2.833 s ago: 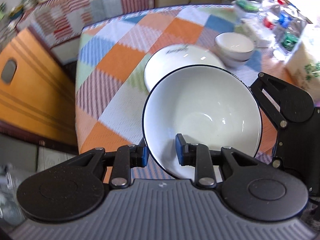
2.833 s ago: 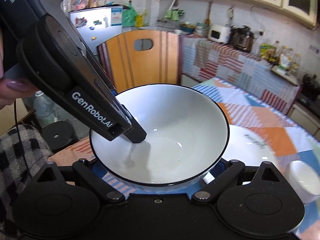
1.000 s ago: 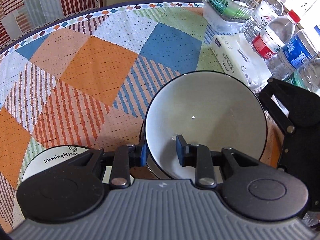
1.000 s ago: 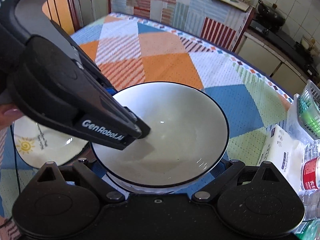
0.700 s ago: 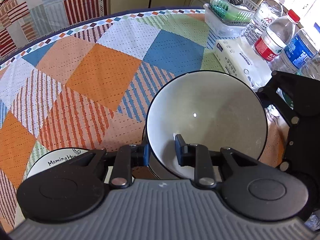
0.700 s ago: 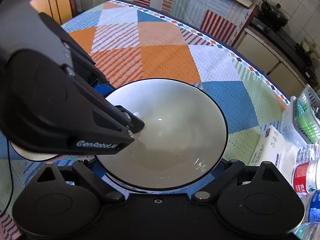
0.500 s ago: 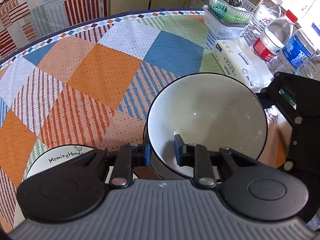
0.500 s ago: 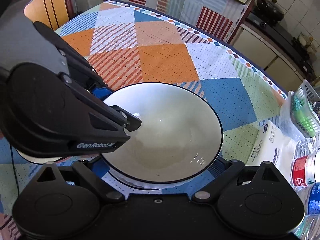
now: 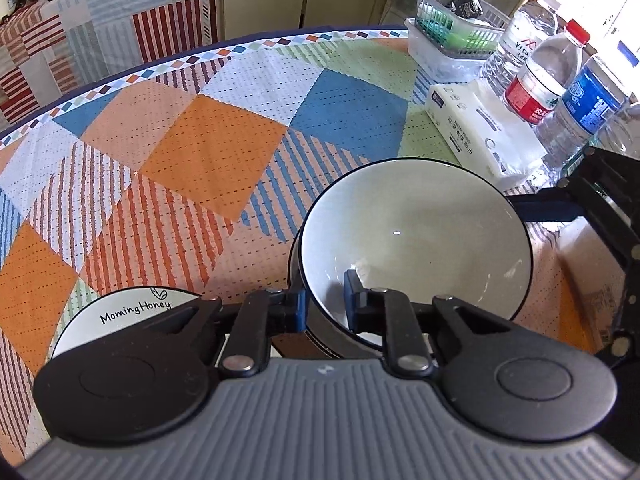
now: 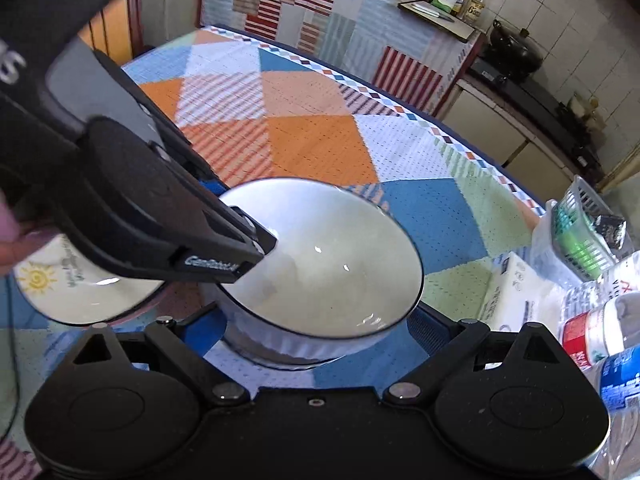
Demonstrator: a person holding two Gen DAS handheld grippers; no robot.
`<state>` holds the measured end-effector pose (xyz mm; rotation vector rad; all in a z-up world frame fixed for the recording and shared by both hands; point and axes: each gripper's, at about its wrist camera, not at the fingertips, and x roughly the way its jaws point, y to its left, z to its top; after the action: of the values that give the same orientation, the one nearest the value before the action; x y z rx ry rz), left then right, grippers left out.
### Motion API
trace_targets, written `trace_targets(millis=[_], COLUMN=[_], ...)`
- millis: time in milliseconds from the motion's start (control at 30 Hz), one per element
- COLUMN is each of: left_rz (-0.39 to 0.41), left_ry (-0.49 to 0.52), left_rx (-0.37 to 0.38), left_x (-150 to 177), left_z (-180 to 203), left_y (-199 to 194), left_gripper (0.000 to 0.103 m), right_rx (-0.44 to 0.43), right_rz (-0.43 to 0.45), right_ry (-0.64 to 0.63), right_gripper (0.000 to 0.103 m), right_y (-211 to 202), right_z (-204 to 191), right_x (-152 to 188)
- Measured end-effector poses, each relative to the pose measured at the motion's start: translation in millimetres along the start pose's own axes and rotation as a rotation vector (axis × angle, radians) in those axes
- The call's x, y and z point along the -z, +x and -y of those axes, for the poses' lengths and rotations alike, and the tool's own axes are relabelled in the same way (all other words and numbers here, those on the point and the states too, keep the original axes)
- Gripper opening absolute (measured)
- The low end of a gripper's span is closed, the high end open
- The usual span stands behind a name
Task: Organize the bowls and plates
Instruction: 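Carry the third bowl onto the two stacked bowls and release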
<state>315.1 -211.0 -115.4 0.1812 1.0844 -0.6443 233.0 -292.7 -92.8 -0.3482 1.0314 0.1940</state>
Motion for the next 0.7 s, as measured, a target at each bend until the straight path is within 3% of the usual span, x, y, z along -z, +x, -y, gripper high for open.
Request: trace_targets(millis=[300,500,633,700], left_rz=[0.009,0.021,0.023,0.02], left_ry=[-0.011,-0.111,-0.071,-0.08], left_rx=[-0.004,0.078,0.019,0.039], left_x=[2,2,4,5], left_z=[2,-14,-16,-20], left_y=[-2,-11,-15,-15], left_gripper=[0.018,0.022,0.023,0.023], right_rx=[-0.015,-0.017,-0.01,-0.015], right_rz=[0.047,0.083,0.117,0.12], right_ry=[0.067,0.157,0.172,0.189], right_gripper=[0.098,0.099,0.099,0.099], right_y=[-1,-3,-6,-6], right_z=[-1,-2,-8,-9], right_x=[12,23,32,34])
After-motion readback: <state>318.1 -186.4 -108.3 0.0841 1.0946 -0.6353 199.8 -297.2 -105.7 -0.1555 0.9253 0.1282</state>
